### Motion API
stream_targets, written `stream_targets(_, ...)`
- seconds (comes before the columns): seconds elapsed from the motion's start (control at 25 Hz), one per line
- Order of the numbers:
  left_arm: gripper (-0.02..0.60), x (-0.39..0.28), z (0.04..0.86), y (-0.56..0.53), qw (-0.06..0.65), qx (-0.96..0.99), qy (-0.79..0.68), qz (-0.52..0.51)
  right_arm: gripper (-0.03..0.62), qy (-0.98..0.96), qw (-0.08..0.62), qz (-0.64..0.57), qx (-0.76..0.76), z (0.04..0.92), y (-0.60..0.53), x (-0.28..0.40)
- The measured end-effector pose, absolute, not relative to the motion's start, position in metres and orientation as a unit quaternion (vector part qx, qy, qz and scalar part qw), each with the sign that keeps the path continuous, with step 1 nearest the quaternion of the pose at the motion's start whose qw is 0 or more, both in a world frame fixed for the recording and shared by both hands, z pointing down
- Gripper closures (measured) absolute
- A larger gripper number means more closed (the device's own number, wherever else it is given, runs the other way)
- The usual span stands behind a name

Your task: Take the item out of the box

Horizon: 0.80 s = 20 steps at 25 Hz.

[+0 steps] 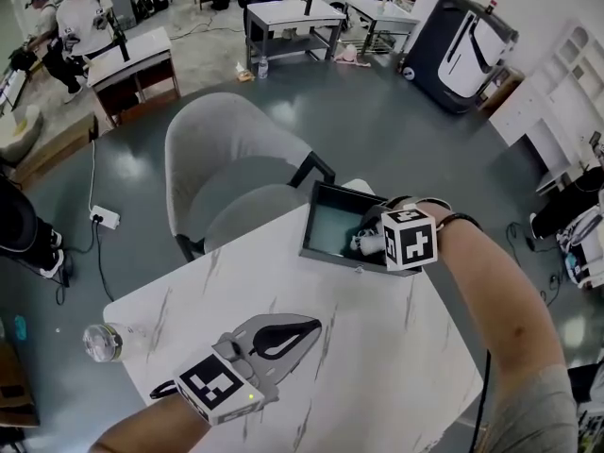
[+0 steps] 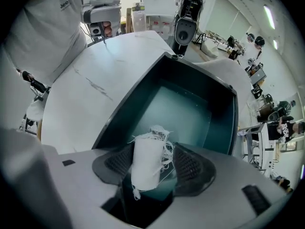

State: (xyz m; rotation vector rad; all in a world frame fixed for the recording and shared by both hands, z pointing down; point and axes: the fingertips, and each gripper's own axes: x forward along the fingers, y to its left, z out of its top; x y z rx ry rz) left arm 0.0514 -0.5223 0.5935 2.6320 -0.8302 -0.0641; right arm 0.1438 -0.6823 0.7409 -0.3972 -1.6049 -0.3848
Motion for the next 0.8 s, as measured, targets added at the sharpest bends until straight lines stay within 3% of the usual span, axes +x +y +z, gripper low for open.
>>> stream_targets(0.8, 0.581, 0.043, 0.5986, -0.5168, 0.206, 0.931, -0.299, -0.028, 0.431, -0.771, 0.628, -0.041, -0.096, 0.7452, -0.6833, 0.1489)
